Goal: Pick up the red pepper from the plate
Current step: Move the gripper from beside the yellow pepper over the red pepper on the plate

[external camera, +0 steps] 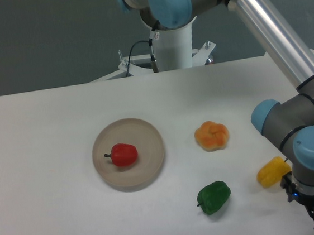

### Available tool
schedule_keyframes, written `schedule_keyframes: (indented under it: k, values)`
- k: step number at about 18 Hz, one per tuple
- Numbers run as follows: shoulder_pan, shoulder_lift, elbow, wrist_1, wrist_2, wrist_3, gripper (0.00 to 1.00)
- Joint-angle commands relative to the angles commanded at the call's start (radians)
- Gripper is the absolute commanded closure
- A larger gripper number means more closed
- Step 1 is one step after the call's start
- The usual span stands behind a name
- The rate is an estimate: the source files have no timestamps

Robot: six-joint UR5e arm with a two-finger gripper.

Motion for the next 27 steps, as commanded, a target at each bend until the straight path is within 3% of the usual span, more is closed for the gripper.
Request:
schedule_keyframes:
  k: [3, 7, 14, 18, 20, 25, 27]
  values:
    - [-0.003, 0.005, -0.005, -0.002, -0.004, 0.0, 0.0]
    - [-0.023, 0.072, -0.063, -0.011, -0.029, -0.075, 0.0]
    - [-0.129, 0.282, -0.302, -0.012, -0.084, -0.438, 0.0]
    - [-0.188, 0.417, -0.498, -0.002, -0.104, -0.564, 0.0]
    - [-0.202, 0.449, -0.544, 0.009, -0.103, -0.555, 0.0]
    - [-0.317, 0.494, -0.609, 0.008, -0.092, -0.535, 0.0]
    - [-0.339, 0.534, -0.685, 0.012, -0.089, -0.427, 0.0]
